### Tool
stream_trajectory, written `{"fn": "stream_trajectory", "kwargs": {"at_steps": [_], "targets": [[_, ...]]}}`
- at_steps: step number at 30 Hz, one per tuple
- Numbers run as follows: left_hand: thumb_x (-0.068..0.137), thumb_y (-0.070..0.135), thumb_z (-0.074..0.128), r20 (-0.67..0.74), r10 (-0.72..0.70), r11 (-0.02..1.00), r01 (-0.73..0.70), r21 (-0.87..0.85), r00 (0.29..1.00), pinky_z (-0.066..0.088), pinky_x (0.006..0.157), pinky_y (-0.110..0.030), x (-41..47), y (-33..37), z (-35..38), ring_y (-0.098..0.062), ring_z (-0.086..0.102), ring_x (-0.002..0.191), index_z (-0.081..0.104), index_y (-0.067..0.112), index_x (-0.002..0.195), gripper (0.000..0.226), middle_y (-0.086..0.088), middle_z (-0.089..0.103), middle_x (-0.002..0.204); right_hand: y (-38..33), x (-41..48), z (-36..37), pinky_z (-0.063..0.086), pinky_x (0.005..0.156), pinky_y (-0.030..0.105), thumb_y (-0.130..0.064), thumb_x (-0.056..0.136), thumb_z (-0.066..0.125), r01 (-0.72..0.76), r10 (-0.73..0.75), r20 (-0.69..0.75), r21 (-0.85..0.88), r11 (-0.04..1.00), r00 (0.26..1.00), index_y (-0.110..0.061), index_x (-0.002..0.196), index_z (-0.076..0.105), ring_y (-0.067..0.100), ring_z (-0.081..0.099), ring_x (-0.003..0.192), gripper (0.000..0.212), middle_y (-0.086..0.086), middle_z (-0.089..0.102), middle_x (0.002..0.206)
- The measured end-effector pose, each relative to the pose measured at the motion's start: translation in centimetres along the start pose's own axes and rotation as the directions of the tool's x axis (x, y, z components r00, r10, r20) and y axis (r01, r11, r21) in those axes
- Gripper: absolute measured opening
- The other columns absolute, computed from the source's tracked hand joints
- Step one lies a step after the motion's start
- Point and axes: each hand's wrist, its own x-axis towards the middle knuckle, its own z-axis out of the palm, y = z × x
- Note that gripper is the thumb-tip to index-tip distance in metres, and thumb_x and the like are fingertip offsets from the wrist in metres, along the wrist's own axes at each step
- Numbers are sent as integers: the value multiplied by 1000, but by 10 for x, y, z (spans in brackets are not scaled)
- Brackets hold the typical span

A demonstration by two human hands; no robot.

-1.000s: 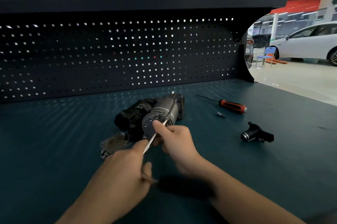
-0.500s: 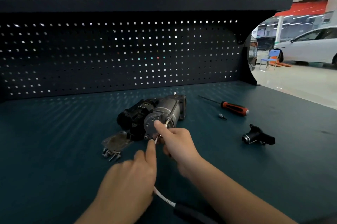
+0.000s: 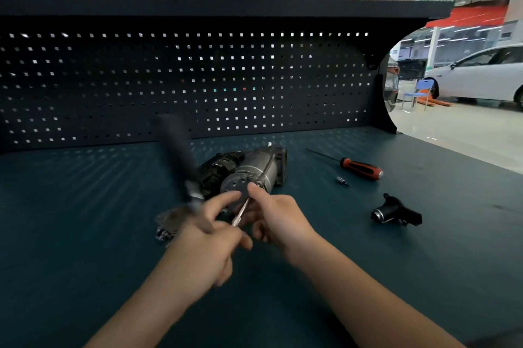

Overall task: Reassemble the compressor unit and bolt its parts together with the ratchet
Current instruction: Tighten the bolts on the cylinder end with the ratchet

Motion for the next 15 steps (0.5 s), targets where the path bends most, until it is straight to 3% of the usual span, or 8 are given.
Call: {"fn": "stream_trajectory", "kwargs": {"at_steps": [2,4,6,7,10,12,14,15], "targets": [[87,15,46,110,303,660,-292,693,947,40,52,-21,1,1,-1,-7,56,62,39,38,121,42,12,56,69,1,0,-1,31,38,15,-34,91,56,85,-87,-72,-37,996,994,-14,51,60,7,41,34,45,1,56,48],[87,24,46,294,402,209,-399,893,867,36,59,-26,4,-5,-1,-14,56,83,15,38,128,54,11,42,81,1,-1,0,31,40,16,-34,86,63,133,-136,-94,-38,990,986,-8,45,52,7,39,34,50,3,47,44],[87,25,46,315,414,171,-413,895,854,36,56,-25,4,-10,-2,-12,56,79,6,39,126,57,11,41,78,2,-1,2,31,40,16,-31,85,65,103,-100,-92,30,994,991,-5,52,53,7,38,35,43,2,46,43],[88,25,47,234,426,337,-393,856,874,39,55,-24,4,-10,-2,-8,56,73,13,41,123,51,12,47,76,2,0,3,31,41,15,-28,85,65,58,-51,-83,83,995,995,-7,55,56,8,39,36,38,0,49,44],[89,14,55,-6,47,998,-46,38,999,37,39,-24,-2,-6,4,-9,47,40,44,36,111,33,-3,66,73,0,1,2,30,41,17,-23,85,64,-70,75,-13,244,967,997,-7,68,60,11,38,41,23,5,56,58],[78,12,56,129,-232,705,258,-661,964,25,29,-15,0,-4,10,-8,32,28,58,16,98,20,-14,65,70,0,0,1,20,36,16,-24,85,63,-113,109,29,304,946,994,-6,74,62,6,30,37,21,-2,55,51],[69,13,53,291,-271,365,378,-851,918,22,27,-10,-2,3,14,-4,29,27,57,3,88,22,-15,62,66,-1,-1,-1,20,36,15,-27,86,62,-115,107,42,301,947,993,-6,82,62,4,30,35,21,-6,55,47],[70,11,52,307,-260,381,389,-838,915,21,27,-10,-2,6,13,-4,28,27,57,3,86,18,-12,59,62,-1,-1,-1,21,36,16,-29,87,61,-105,99,36,271,957,994,-7,84,62,4,31,35,22,-6,56,47]]}}
